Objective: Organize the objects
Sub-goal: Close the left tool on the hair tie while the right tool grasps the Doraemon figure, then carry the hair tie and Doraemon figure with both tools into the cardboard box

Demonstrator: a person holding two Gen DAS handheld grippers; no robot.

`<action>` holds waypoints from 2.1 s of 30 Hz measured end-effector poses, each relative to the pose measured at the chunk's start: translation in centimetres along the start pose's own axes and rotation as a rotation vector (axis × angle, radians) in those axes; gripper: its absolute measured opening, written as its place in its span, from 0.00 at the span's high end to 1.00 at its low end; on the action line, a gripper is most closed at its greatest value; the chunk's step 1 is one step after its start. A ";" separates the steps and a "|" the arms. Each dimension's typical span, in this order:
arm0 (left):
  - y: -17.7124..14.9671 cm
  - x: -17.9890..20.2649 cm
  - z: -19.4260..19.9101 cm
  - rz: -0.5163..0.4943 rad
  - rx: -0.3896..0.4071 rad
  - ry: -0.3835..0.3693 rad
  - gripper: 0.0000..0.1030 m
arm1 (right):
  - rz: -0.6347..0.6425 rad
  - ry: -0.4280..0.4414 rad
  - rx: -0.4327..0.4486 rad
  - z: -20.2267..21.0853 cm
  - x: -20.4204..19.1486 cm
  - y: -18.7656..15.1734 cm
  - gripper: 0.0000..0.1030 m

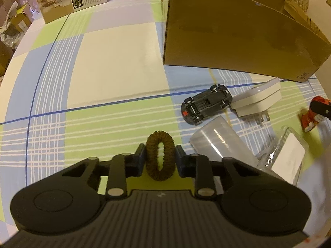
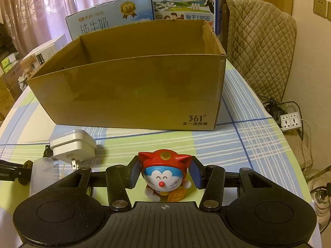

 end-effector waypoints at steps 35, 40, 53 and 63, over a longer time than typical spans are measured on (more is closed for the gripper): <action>4.8 2.8 7.5 -0.006 0.181 -0.097 0.83 | 0.047 0.120 0.117 4.7 -2.7 5.0 0.55; 7.2 4.0 8.4 -0.025 0.222 -0.115 0.83 | 0.071 0.149 0.163 6.0 -3.9 7.4 0.55; 13.8 7.5 9.1 -0.055 0.284 -0.157 0.83 | 0.060 0.225 0.232 5.6 -4.7 14.1 0.55; 18.4 9.7 7.2 -0.070 0.261 -0.181 0.82 | 0.033 0.213 0.206 1.8 -3.7 17.1 0.55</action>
Point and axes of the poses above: each gripper's, at about its wrist camera, not at the fingertips, and z roughly against the way its jaws point, x to its right, y to its top, the point moved 9 cm from there along -z, roughly the way its jaws point, and after that the axes turned 3 degrees about y, right-handed, at the moved point
